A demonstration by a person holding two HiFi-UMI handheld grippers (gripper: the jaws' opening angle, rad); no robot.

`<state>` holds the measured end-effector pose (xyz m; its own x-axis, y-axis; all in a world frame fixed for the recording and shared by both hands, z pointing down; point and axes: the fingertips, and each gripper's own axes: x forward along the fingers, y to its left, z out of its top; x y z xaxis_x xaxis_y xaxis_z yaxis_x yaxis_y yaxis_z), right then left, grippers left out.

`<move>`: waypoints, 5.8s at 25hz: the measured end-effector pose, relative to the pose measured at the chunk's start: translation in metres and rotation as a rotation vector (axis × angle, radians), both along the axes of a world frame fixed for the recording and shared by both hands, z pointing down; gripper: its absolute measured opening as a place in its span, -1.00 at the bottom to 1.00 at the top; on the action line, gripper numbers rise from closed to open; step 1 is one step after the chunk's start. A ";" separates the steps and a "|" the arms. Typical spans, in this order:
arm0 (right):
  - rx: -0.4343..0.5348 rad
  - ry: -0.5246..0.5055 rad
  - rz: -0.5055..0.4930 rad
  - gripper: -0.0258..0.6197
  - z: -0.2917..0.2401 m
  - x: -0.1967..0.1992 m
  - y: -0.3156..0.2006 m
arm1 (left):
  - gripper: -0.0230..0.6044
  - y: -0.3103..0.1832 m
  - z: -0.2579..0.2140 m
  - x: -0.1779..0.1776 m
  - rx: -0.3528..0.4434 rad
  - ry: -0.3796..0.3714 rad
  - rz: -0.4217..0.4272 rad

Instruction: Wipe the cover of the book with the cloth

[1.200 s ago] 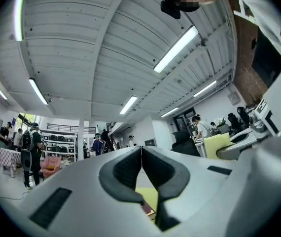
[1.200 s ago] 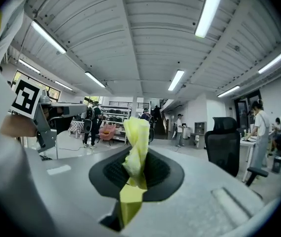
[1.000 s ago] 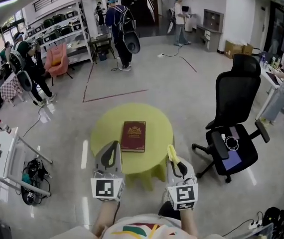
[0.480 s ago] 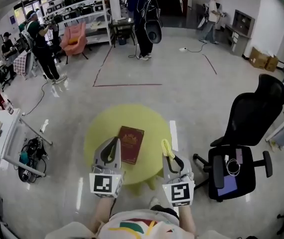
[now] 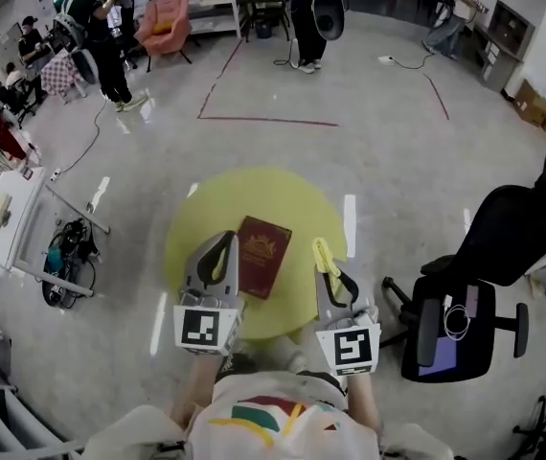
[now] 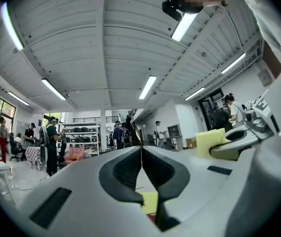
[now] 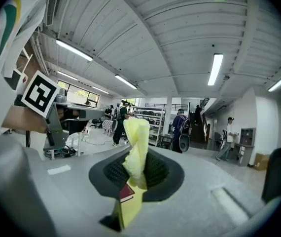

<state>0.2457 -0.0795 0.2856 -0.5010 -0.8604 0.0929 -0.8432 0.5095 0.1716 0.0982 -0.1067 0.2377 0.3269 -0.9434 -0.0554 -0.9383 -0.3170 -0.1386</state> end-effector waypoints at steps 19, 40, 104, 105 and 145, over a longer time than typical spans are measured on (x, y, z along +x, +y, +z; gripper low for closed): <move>0.050 0.056 0.040 -0.83 -0.021 -0.066 -0.045 | -0.87 -0.053 0.001 -0.069 0.010 0.088 0.021; -0.034 0.100 0.078 -0.83 0.007 -0.078 -0.036 | -0.26 -0.080 0.137 -0.052 -0.406 0.041 0.152; -0.131 0.535 -0.064 -0.83 0.094 -0.116 -0.102 | -0.26 -0.019 0.351 -0.073 -1.022 0.060 0.140; -0.147 0.566 -0.067 -0.83 0.105 -0.114 -0.112 | -0.26 -0.019 0.351 -0.073 -1.022 0.060 0.142; -0.523 1.217 -0.245 -0.83 0.304 -0.095 -0.160 | -0.25 -0.019 0.353 -0.071 -1.015 0.087 0.165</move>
